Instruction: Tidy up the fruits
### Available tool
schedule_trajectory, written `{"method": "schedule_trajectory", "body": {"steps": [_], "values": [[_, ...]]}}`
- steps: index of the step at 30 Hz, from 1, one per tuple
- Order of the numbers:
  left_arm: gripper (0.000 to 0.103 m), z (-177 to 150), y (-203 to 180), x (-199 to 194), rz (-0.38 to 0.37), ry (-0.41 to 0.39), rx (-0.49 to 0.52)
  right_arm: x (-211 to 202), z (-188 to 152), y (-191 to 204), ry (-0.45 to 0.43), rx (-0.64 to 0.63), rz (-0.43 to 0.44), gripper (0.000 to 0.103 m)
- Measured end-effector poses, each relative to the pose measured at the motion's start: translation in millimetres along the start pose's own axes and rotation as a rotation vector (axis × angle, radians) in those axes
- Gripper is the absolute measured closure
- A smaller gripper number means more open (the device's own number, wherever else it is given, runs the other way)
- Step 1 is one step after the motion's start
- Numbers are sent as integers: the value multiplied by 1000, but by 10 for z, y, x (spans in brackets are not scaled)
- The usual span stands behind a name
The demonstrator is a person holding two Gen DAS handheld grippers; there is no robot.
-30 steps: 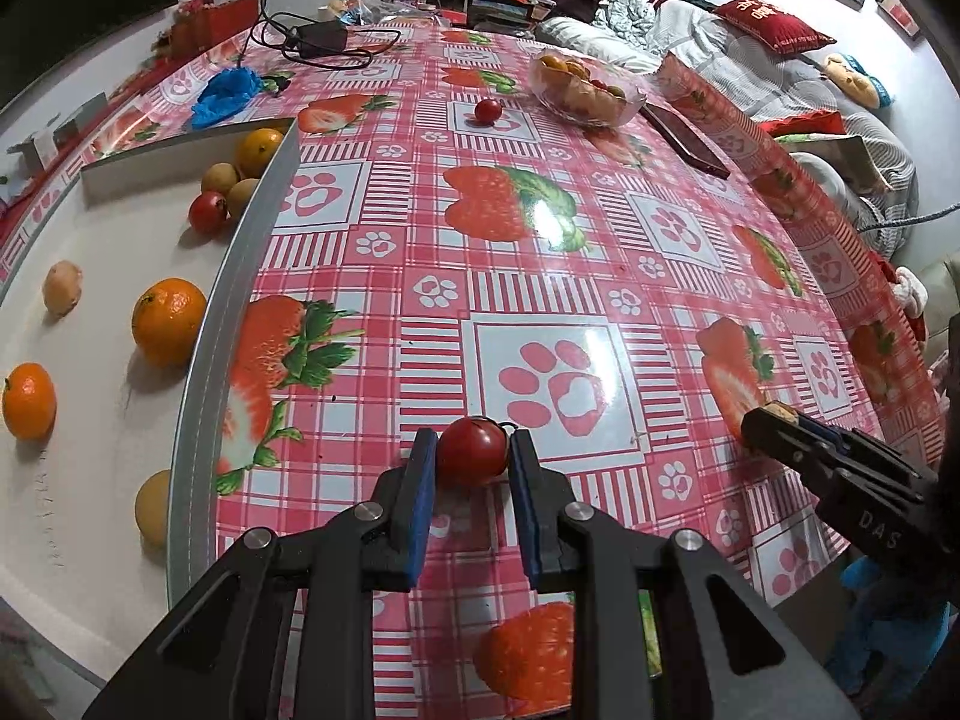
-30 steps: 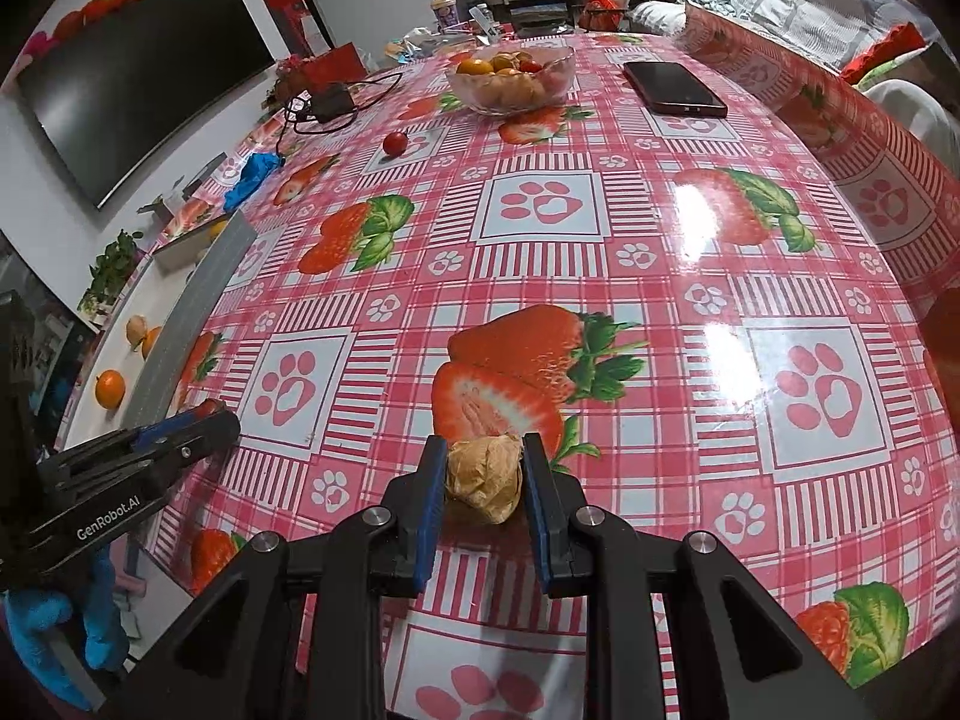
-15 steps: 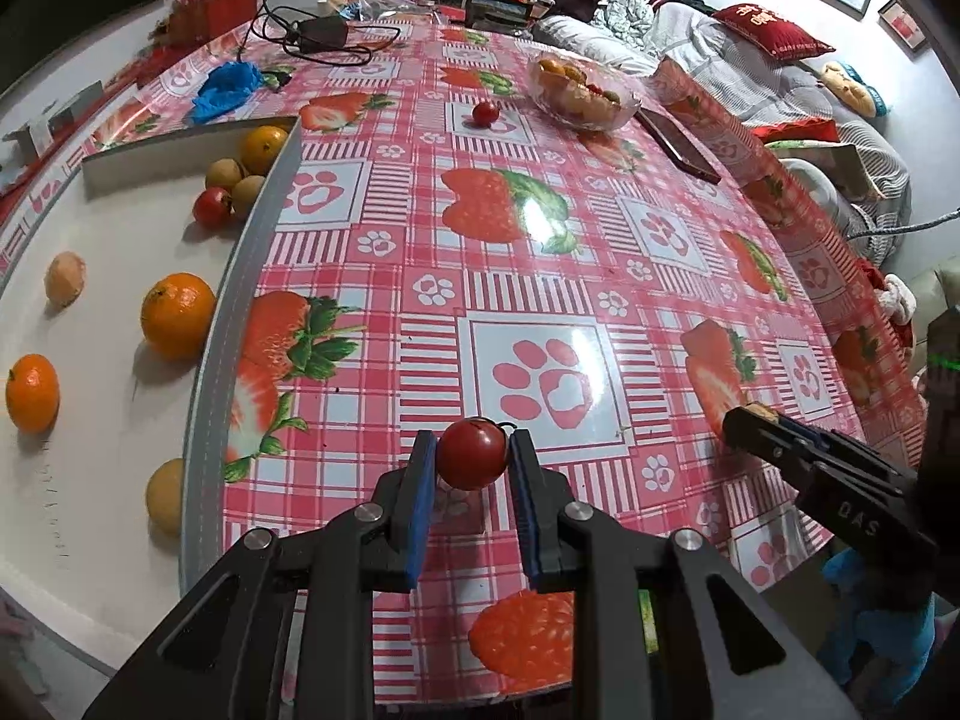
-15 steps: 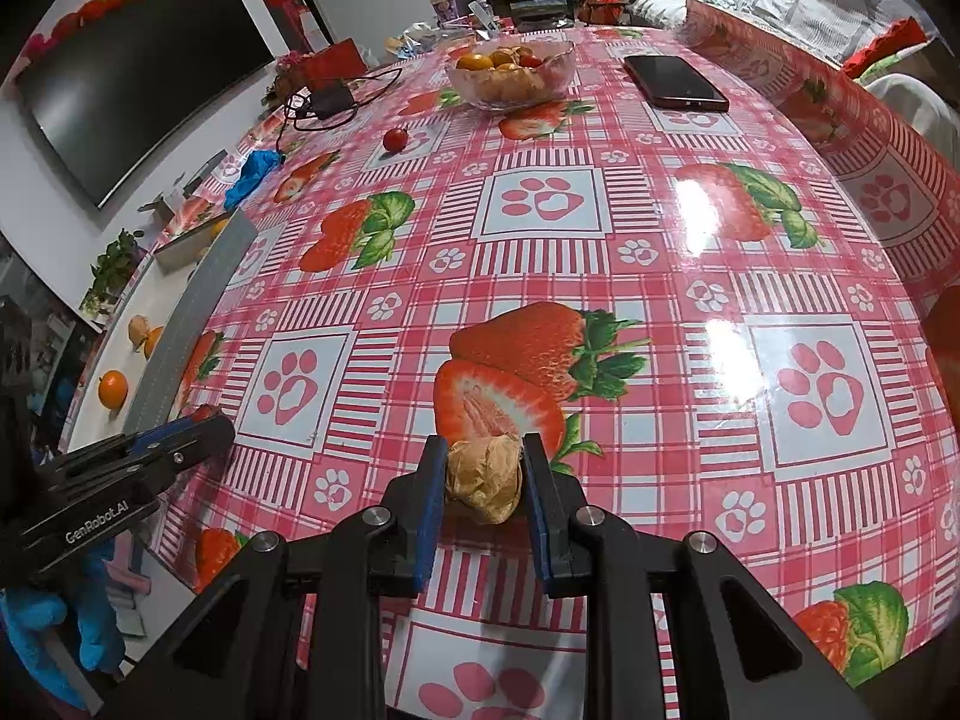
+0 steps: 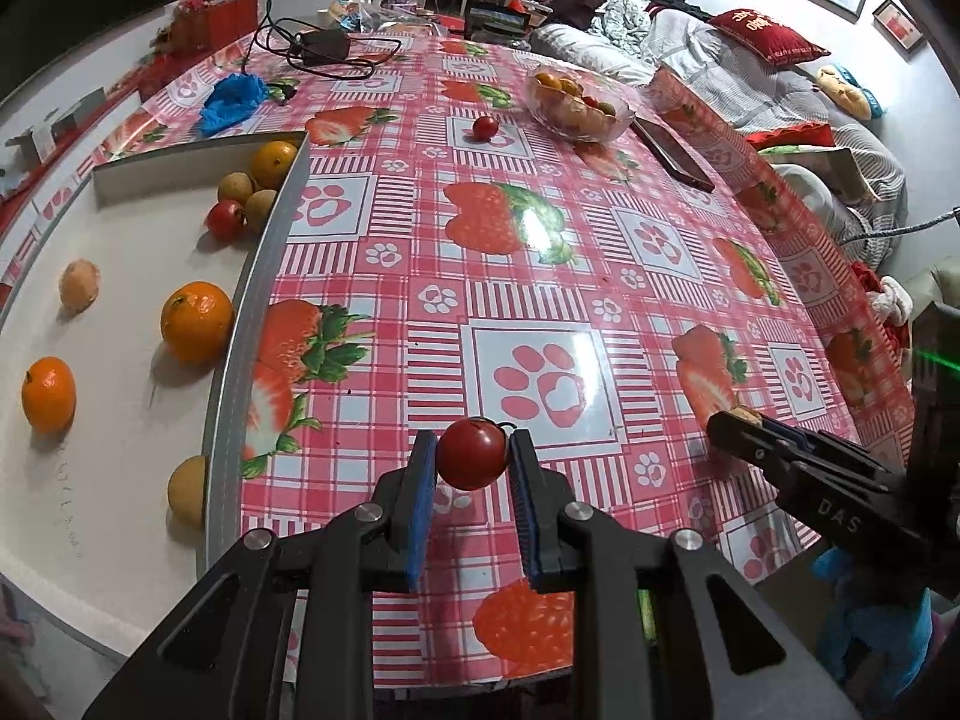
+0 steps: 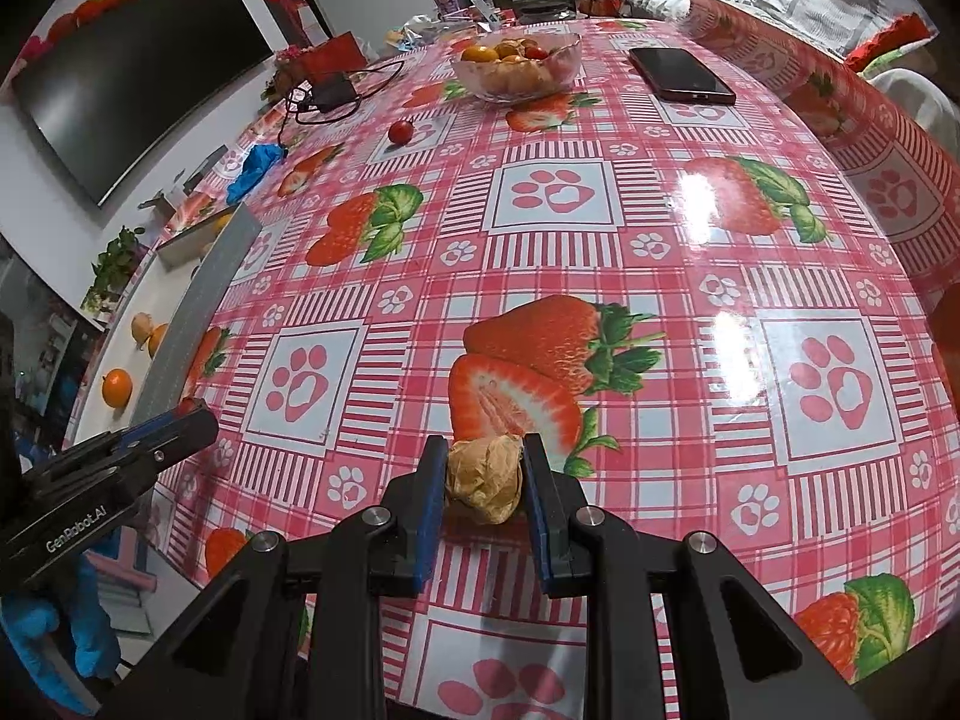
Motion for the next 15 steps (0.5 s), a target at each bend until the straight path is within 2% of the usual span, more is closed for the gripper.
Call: {"method": "schedule_trajectory", "body": {"steps": [15], "values": [[77, -16, -2, -37, -5, -8, -1, 8, 4, 11, 3, -8, -12, 77]]}}
Point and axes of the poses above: each gripper's, at about its wrist camera, not at the fingertips, and x roughly the way its jaws point, y to its left, z to its top, the point moved 6 cm from there along x, roughly the way its jaws point, and after that the axes turned 12 degrees about y, right-handed, at the moved point
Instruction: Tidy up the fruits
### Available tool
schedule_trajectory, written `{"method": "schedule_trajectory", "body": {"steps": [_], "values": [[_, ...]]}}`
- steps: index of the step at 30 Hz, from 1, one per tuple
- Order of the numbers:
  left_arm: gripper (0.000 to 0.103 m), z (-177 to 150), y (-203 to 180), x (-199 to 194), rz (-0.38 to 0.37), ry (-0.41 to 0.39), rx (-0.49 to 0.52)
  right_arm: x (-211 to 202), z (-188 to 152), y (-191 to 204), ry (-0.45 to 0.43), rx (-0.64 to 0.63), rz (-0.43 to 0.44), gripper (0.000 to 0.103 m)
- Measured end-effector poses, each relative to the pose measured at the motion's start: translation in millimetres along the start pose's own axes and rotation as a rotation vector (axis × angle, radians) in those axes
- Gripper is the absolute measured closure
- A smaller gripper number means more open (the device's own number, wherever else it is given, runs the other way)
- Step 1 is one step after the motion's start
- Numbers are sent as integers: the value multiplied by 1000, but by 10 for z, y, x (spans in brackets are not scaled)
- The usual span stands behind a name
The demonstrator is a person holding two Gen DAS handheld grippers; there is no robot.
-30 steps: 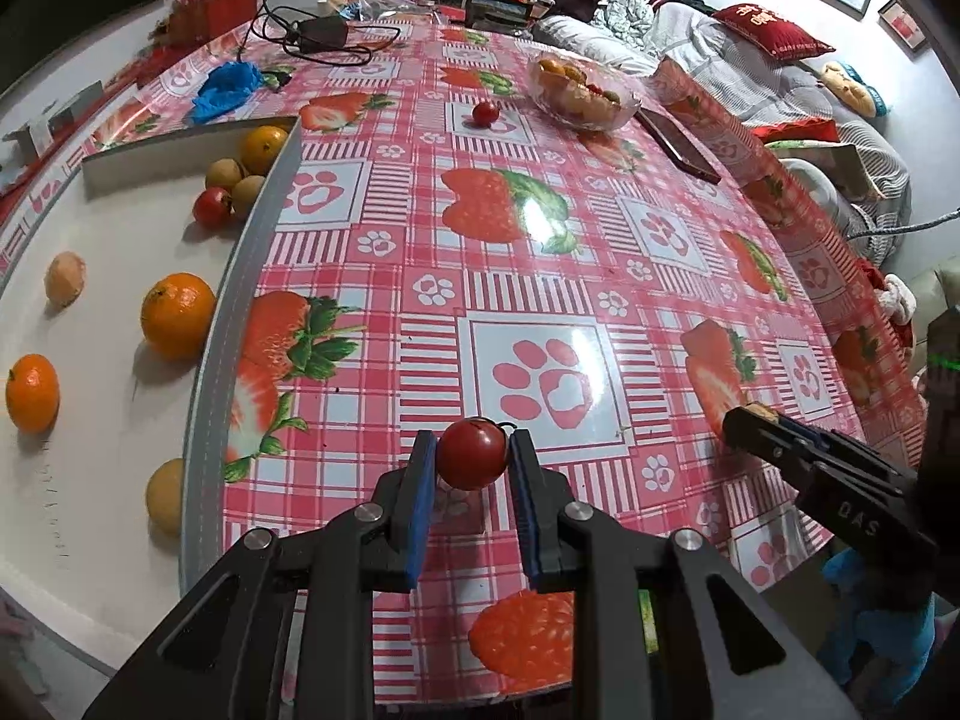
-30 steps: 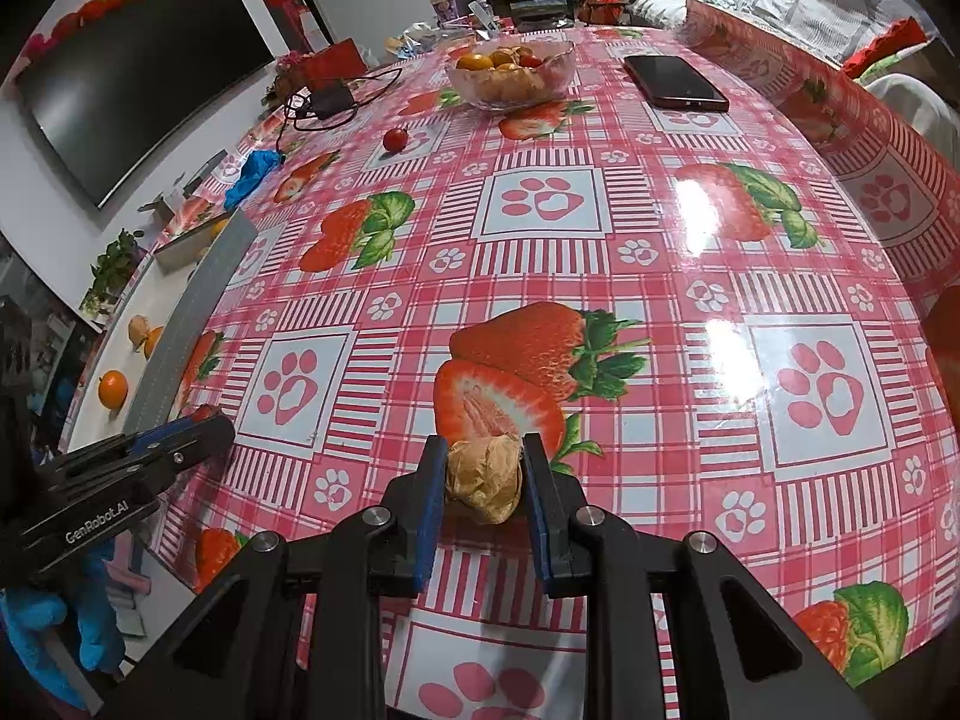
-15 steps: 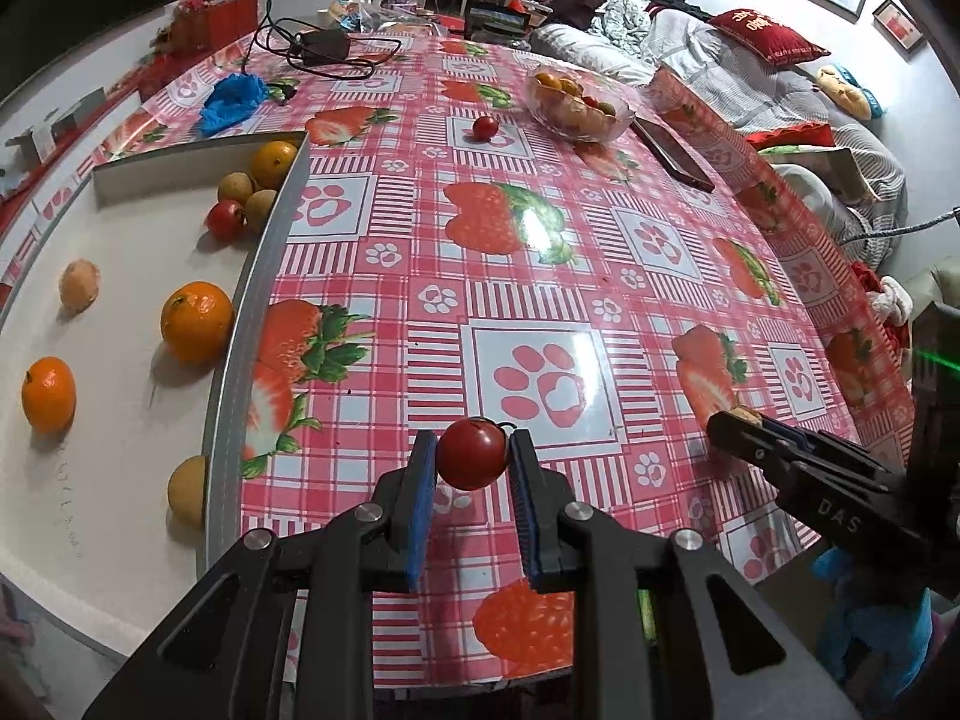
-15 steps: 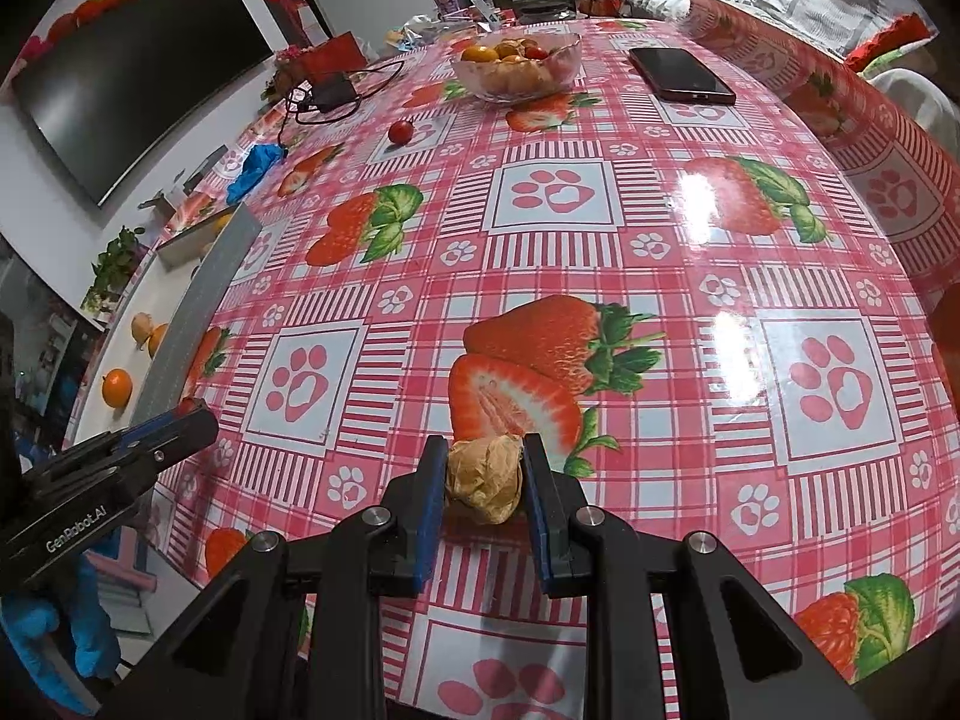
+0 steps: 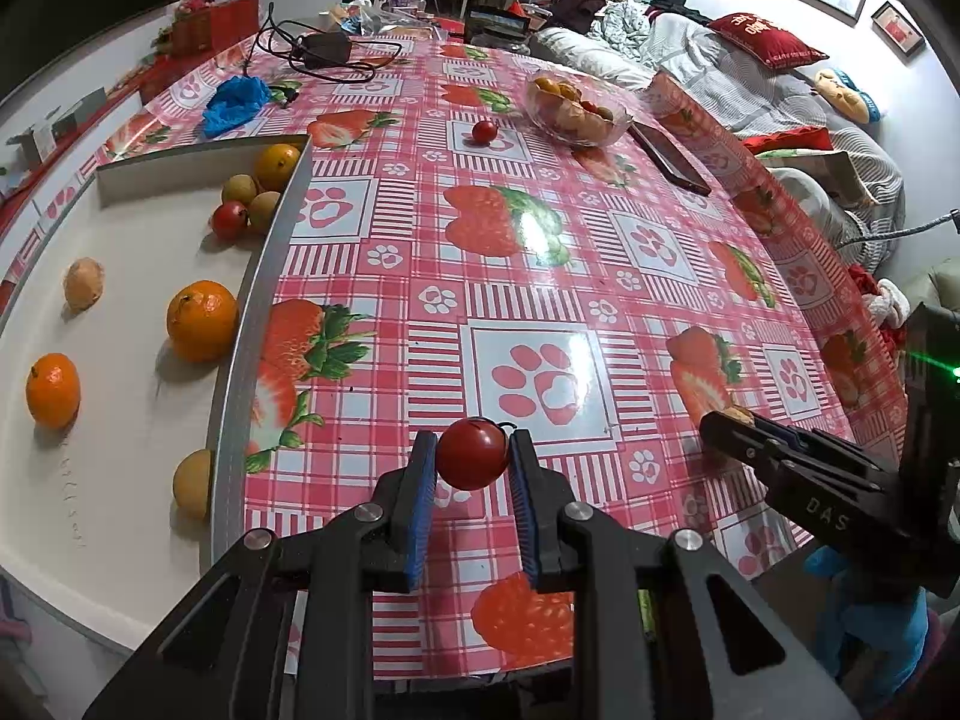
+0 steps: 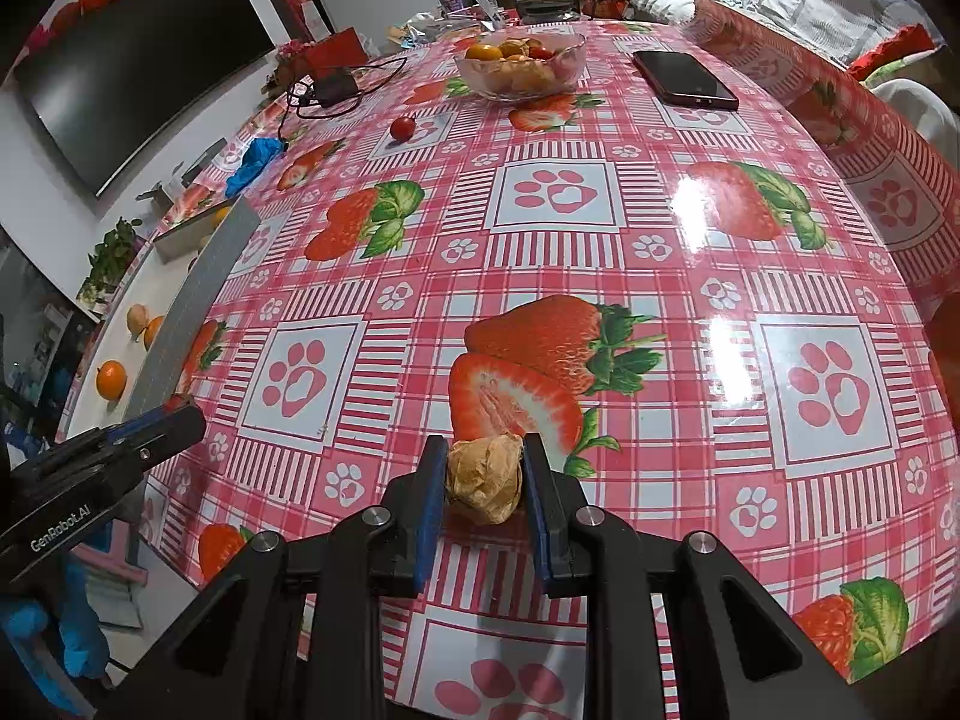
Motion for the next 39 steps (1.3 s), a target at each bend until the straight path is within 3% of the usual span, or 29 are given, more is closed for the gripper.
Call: {"method": "schedule_trajectory", "body": {"steps": [25, 39], "values": [[77, -8, 111, -282, -29, -60, -12, -101, 34, 42, 4, 11, 24, 77], [77, -12, 429, -503, -38, -109, -72, -68, 114, 343, 28, -53, 20, 77]]}}
Point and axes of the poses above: each gripper's, at about its wrist camera, not at the fingertips, and x roughly the way its jaws point, y to its left, z to its top, the point moved 6 cm from there along x, roughly the way its jaws point, and after that the axes turned 12 degrees about y, right-handed, at the moved point
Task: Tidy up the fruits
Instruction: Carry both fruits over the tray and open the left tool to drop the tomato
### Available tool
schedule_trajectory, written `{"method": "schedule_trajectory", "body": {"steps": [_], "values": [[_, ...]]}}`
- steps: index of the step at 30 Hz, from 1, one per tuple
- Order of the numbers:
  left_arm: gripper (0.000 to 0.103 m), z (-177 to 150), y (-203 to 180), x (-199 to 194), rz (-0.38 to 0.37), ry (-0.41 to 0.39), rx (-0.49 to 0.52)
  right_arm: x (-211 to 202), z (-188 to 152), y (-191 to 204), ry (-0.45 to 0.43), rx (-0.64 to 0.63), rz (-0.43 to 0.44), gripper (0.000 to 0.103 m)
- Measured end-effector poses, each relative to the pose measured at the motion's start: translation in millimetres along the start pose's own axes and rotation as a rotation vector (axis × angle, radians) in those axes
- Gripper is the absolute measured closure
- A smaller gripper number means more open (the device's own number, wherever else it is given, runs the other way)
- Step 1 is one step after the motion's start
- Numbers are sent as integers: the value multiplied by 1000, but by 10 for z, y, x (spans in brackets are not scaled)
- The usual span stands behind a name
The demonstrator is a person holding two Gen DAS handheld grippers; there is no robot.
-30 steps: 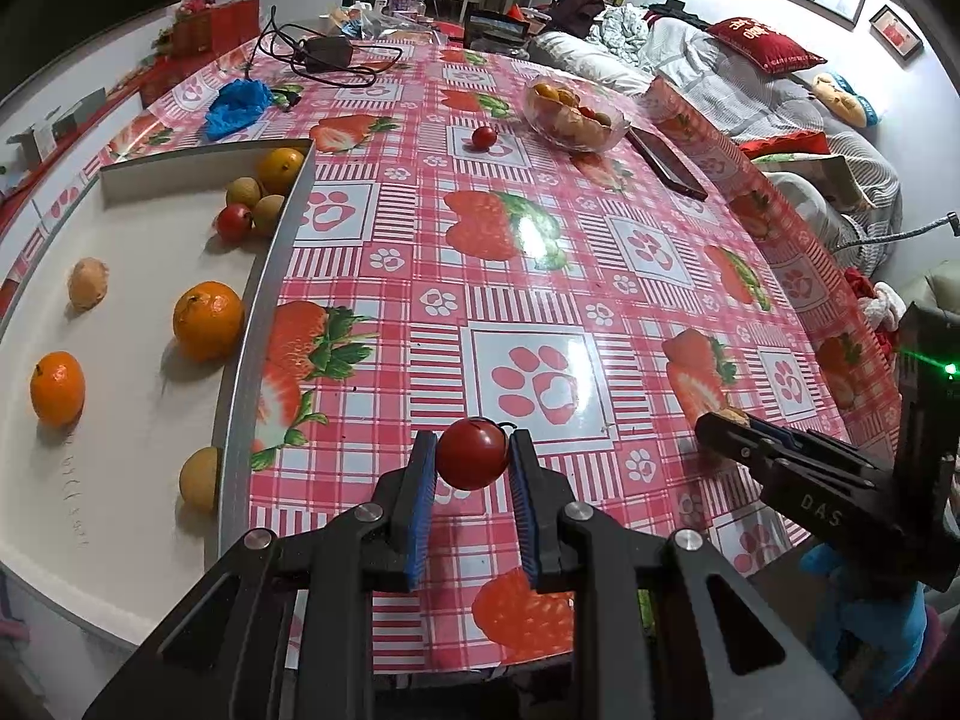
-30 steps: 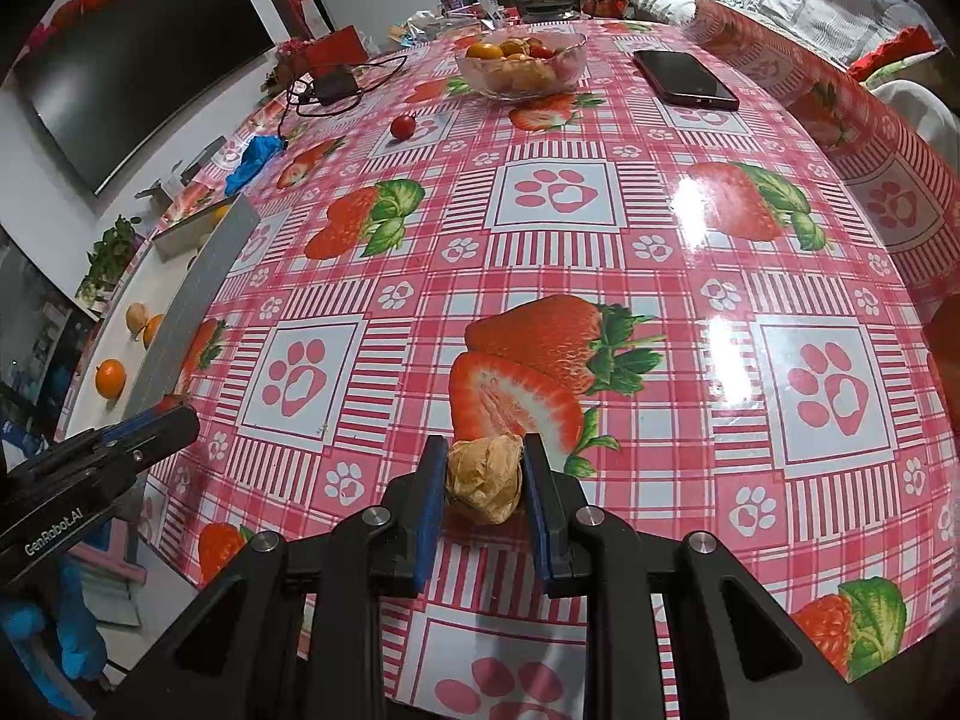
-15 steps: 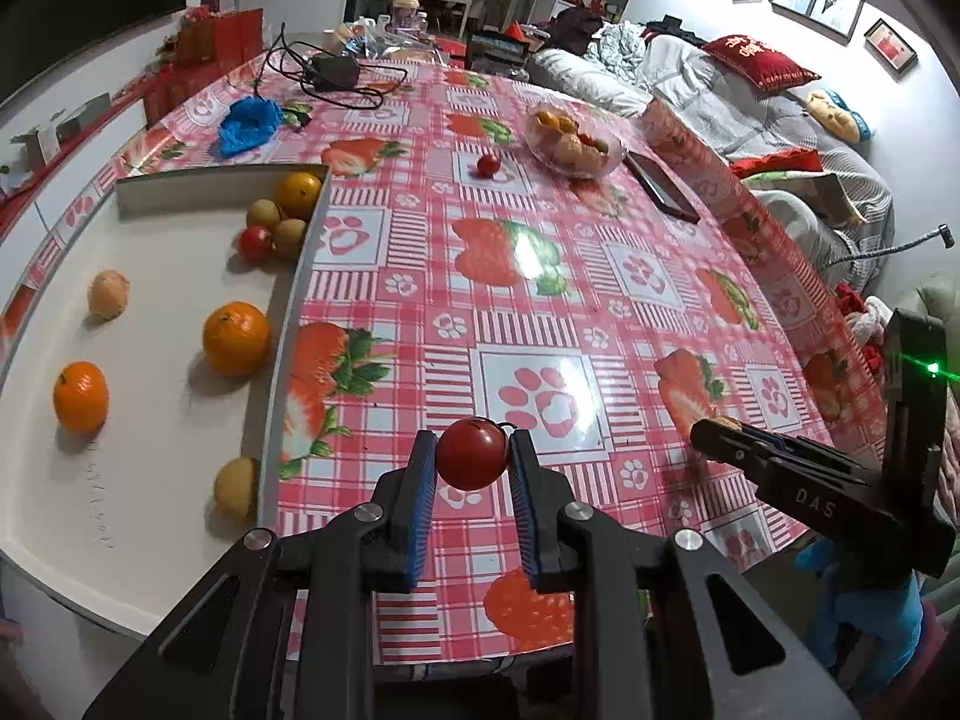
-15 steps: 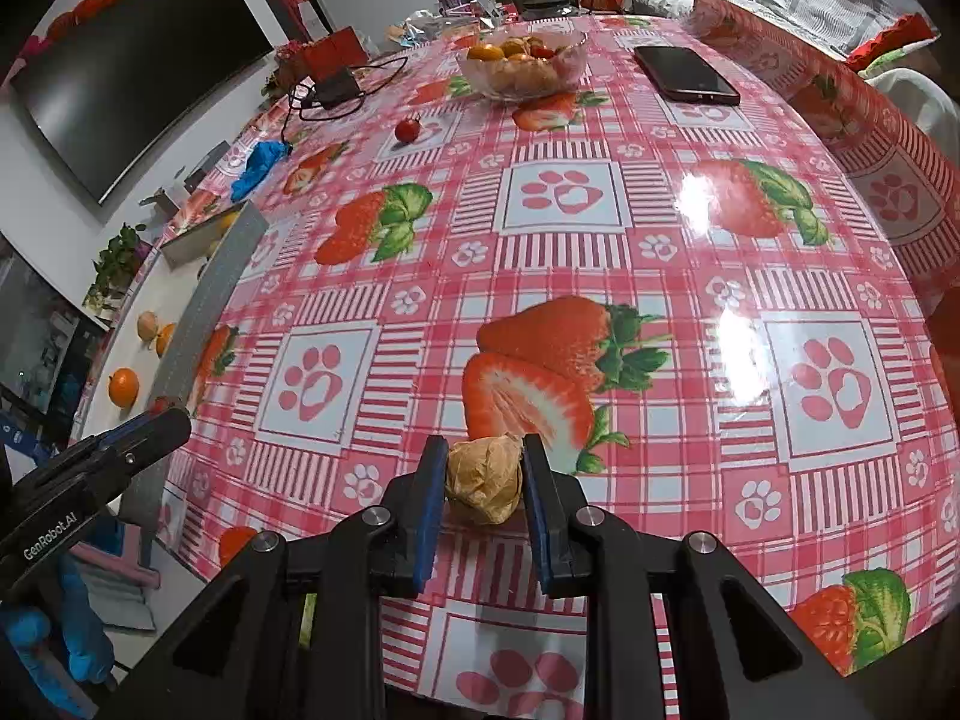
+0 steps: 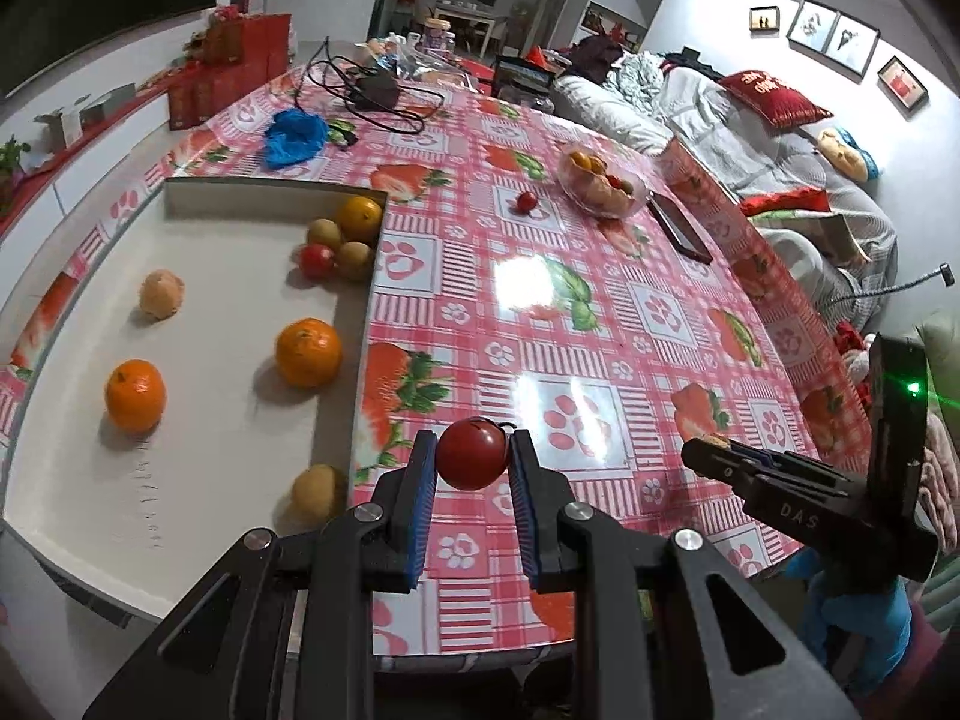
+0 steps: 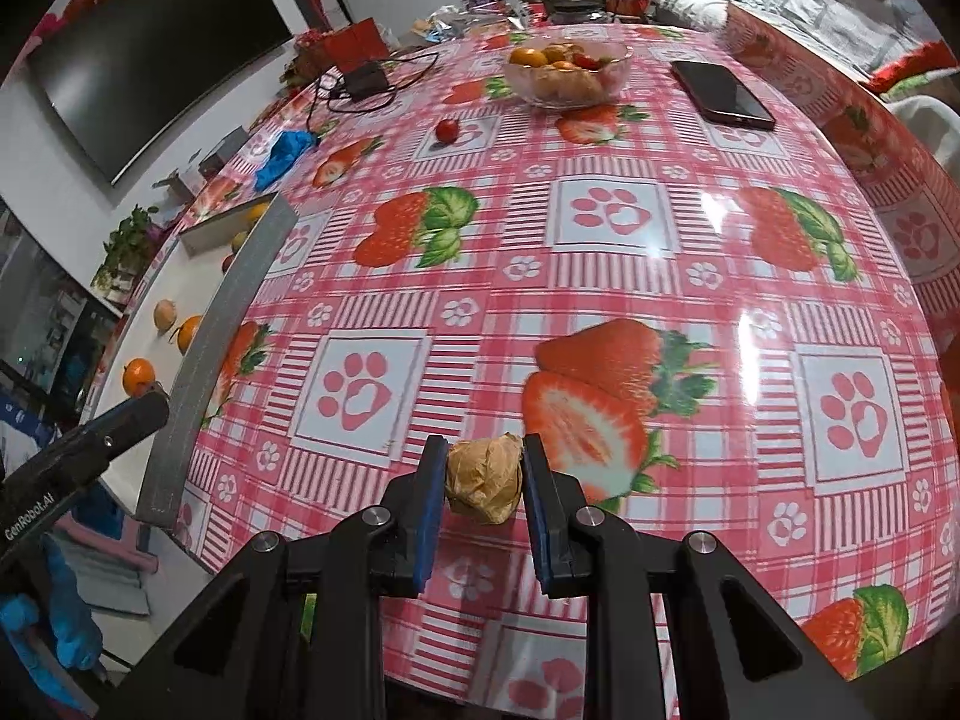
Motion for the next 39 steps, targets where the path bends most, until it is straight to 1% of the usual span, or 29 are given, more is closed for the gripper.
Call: {"method": "schedule_trajectory", "body": {"steps": [6, 10, 13, 20, 25, 31, 39], "values": [[77, 95, 288, -128, 39, -29, -23, -22, 128, 253, 1, -52, 2, 77], [77, 176, 575, -262, 71, -61, -61, -32, 233, 451, 0, -95, 0, 77], [77, 197, 800, -333, 97, -76, -93, -11, 317, 638, 6, -127, 15, 77], [77, 112, 1208, -364, 130, -67, -157, 108, 453, 1192, 24, -239, 38, 77], [77, 14, 1333, -299, 141, -42, -177, 214, 495, 1634, 42, -329, 60, 77], [77, -57, 1401, -202, 143, -11, -182, 303, 531, 1993, 56, -400, 81, 77], [77, -119, 1477, -54, 148, 25, -193, 406, 548, 2211, 76, -444, 96, 77]]}}
Point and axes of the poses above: each gripper's, at about its wrist camera, not at the fingertips, and x roughly the way its jaws point, y to its left, z to its top, the point moved 6 cm from there along x, roughly the way its jaws point, and after that the axes turned 12 degrees about y, right-handed, at the moved point
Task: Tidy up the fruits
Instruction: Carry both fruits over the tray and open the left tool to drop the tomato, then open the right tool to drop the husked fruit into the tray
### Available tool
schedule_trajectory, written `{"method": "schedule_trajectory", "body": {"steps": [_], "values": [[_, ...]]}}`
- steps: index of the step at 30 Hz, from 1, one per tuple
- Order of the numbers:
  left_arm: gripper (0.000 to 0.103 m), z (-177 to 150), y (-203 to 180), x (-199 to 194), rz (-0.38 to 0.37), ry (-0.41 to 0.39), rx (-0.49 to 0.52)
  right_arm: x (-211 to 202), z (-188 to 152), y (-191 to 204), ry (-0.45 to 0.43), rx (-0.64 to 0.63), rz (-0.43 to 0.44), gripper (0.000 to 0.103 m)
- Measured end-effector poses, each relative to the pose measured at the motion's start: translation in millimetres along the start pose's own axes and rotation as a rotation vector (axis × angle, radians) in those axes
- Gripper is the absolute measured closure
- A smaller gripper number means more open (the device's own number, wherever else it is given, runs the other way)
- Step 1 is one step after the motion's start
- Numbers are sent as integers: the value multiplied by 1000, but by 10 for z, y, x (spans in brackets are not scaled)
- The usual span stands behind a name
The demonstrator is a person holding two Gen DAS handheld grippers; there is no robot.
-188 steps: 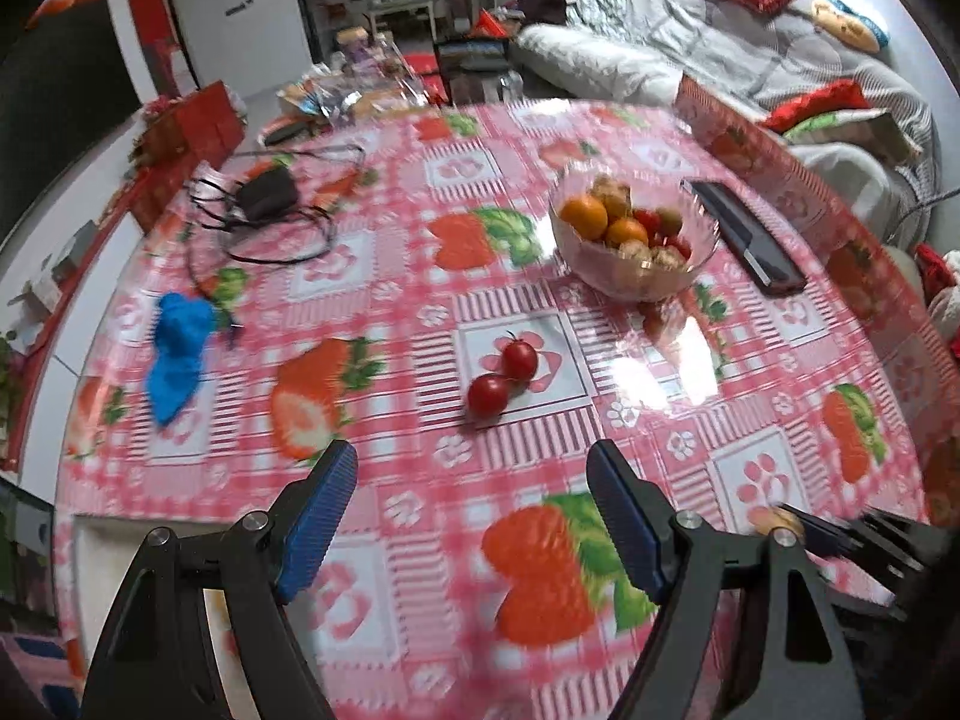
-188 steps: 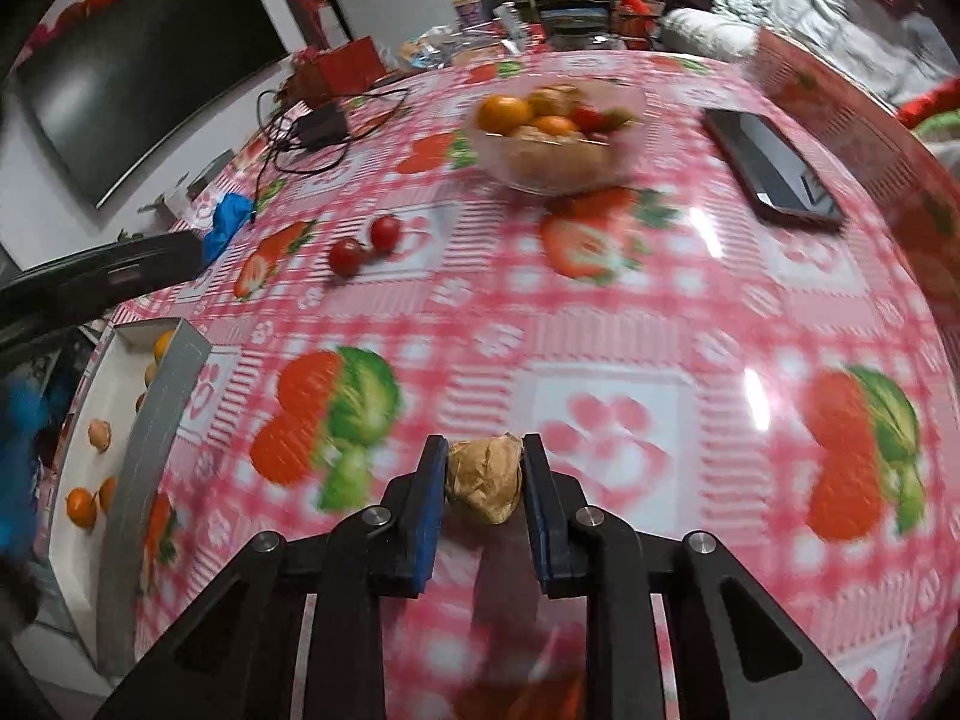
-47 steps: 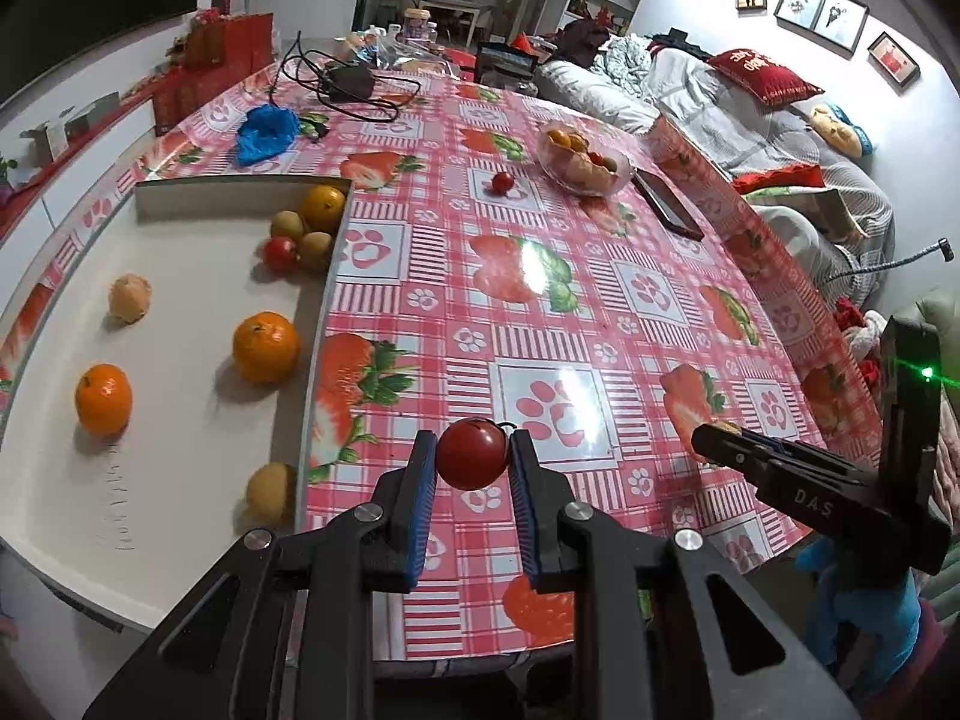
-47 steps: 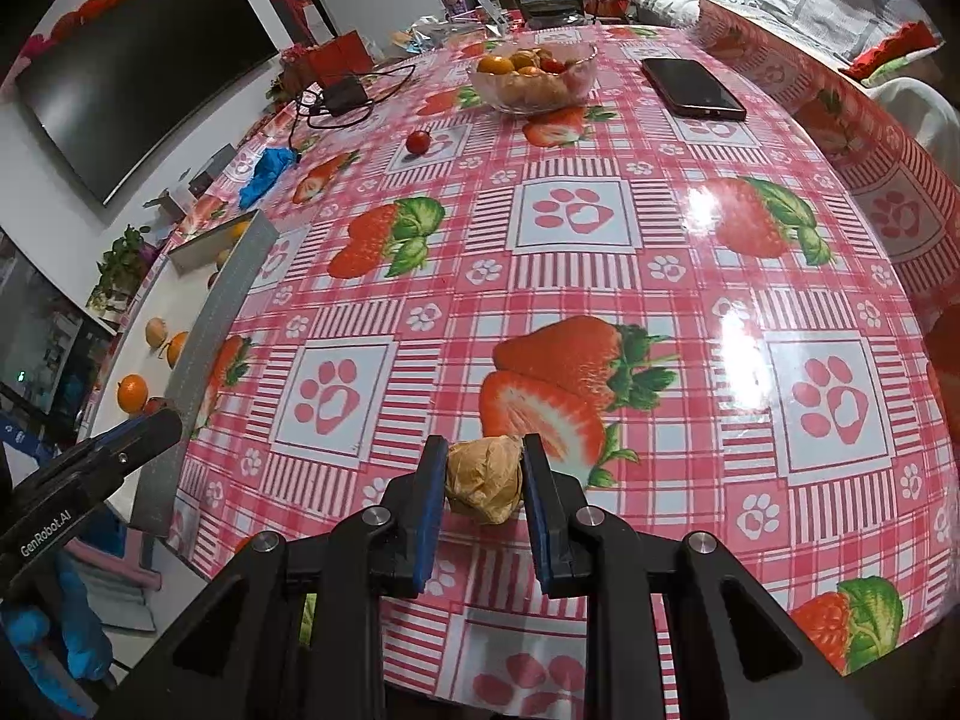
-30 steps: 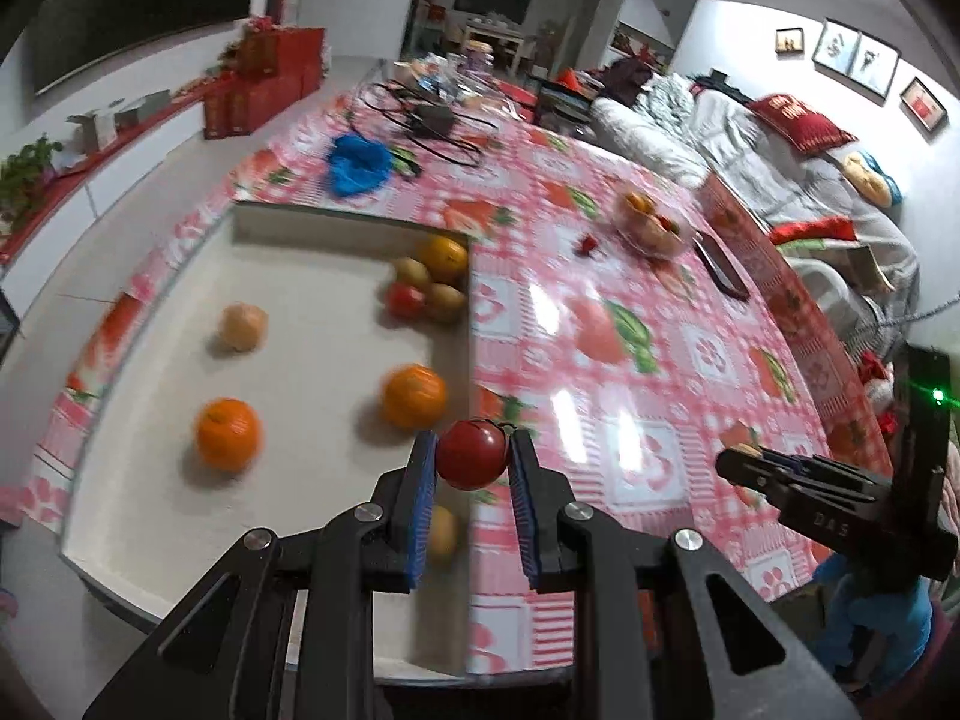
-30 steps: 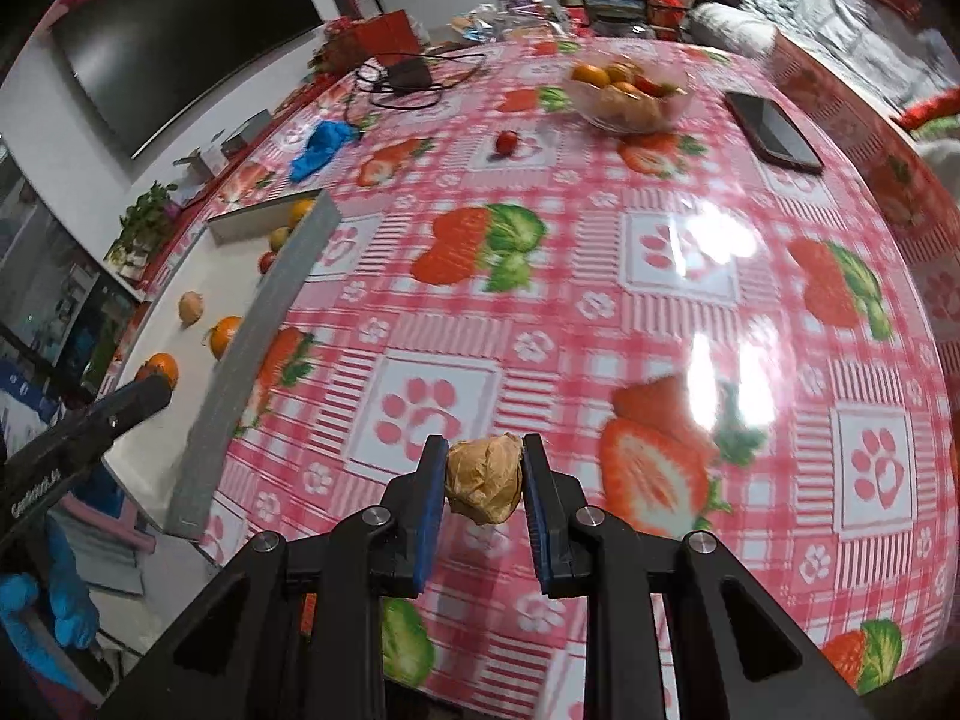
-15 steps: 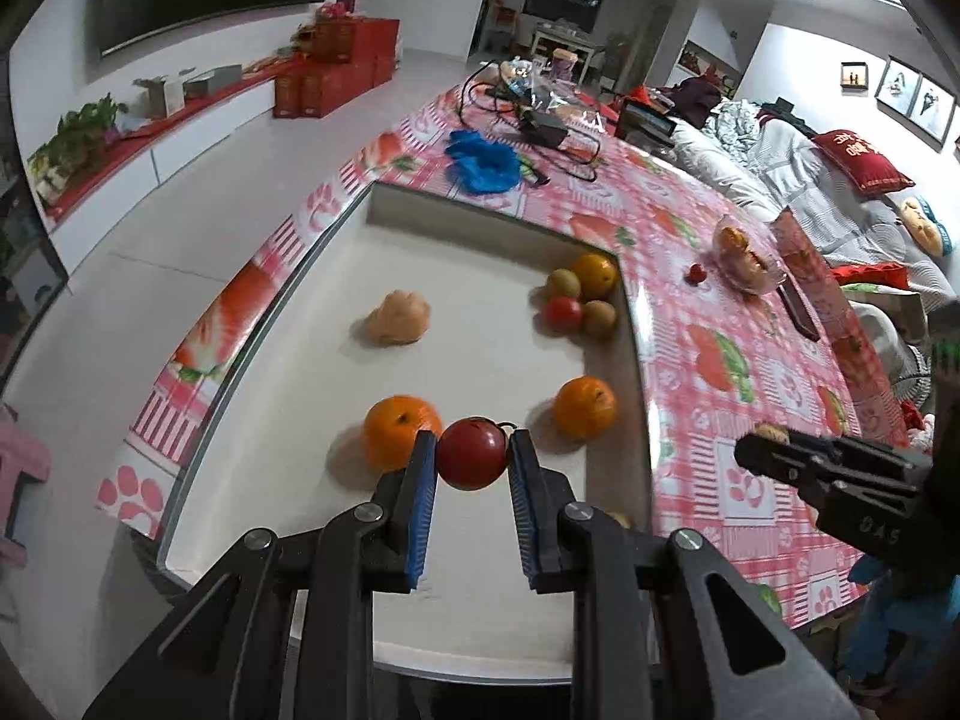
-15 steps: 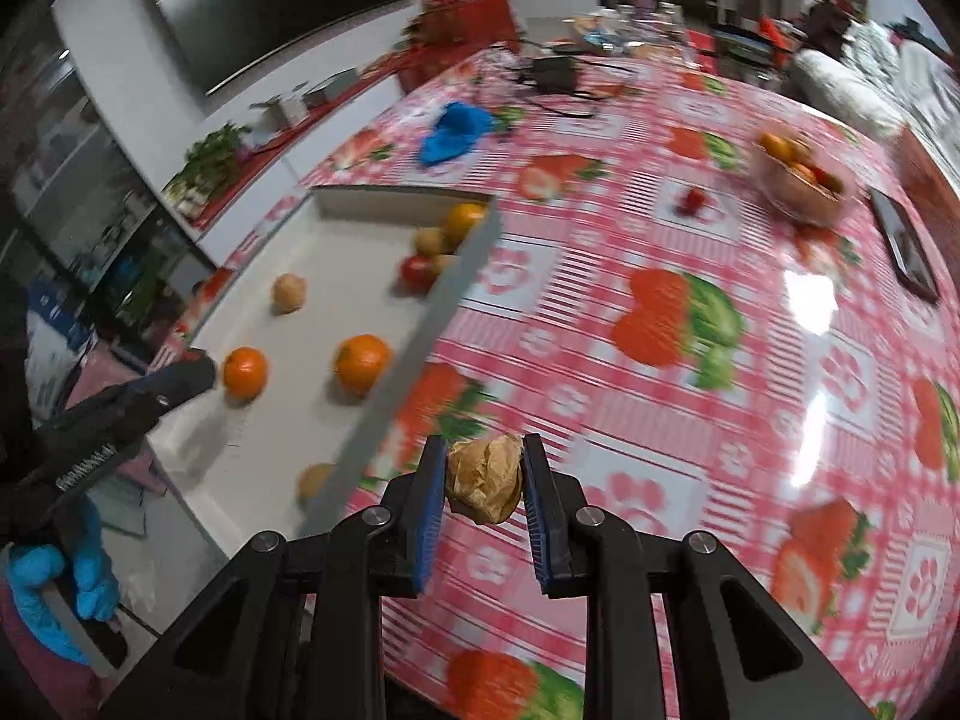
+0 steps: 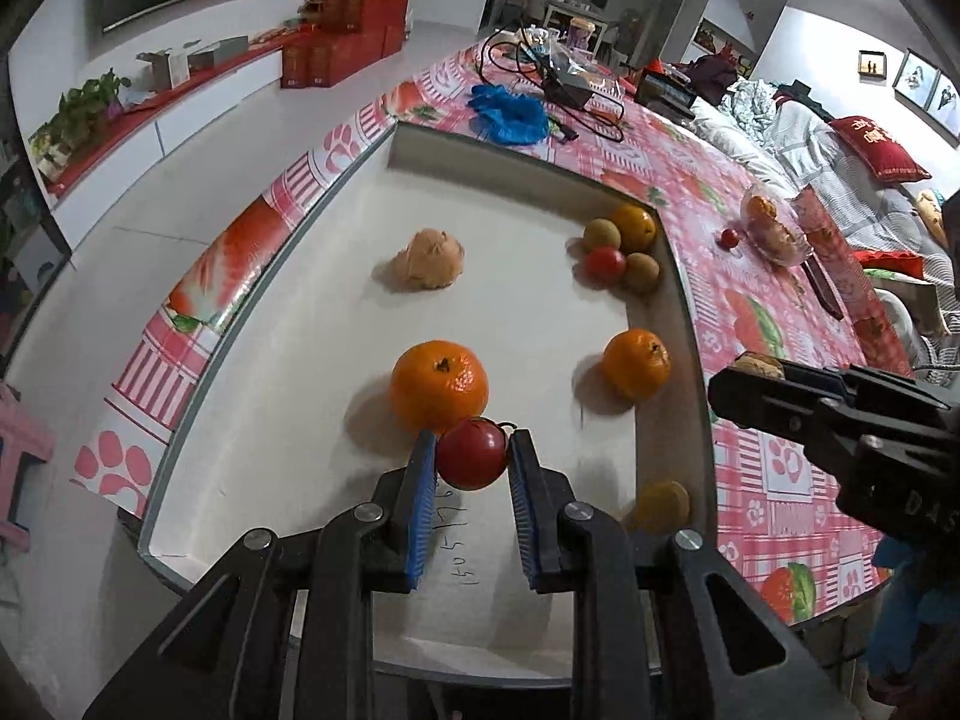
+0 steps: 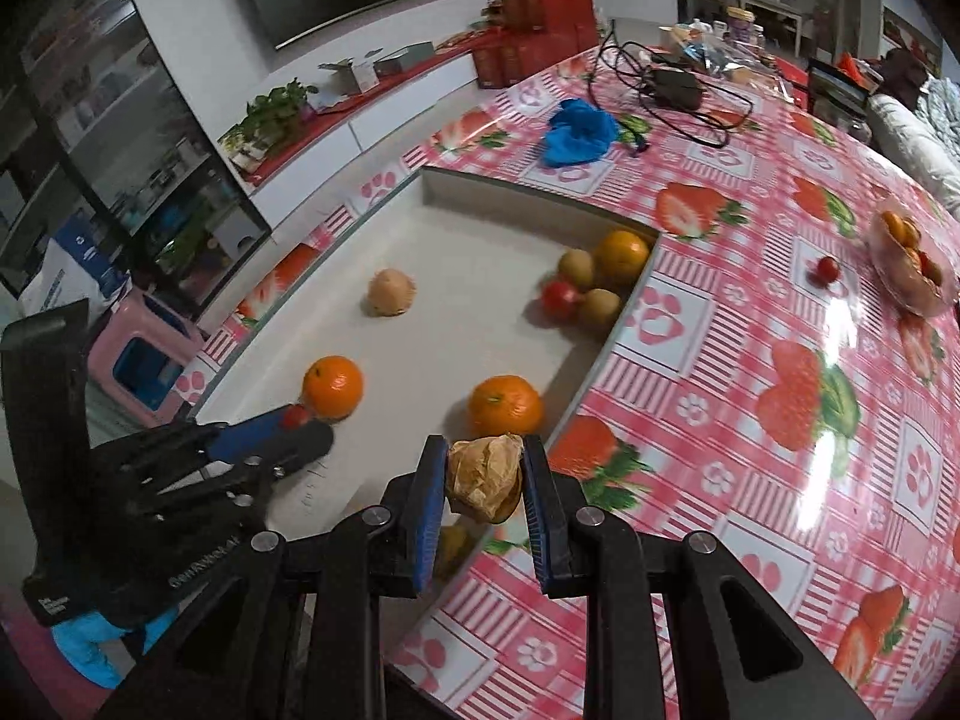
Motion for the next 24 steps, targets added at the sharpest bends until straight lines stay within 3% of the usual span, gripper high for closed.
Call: {"method": "schedule_trajectory", "body": {"steps": [14, 18, 24], "values": [[74, 153, -33, 209, 31, 29, 15, 303, 151, 139, 70, -23, 26, 77], [24, 159, 8, 181, 56, 20, -5, 364, 185, 175, 94, -39, 16, 77], [22, 152, 54, 187, 50, 42, -30, 366, 205, 183, 104, -43, 14, 77]]}}
Point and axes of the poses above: each gripper's, at about its wrist camera, not at the fingertips, and x roughly the way its jaws point, y to its left, z to its top, the point moved 6 cm from there along x, roughly the way its jaws point, and after that the axes turned 12 degrees about y, right-handed, at the moved point
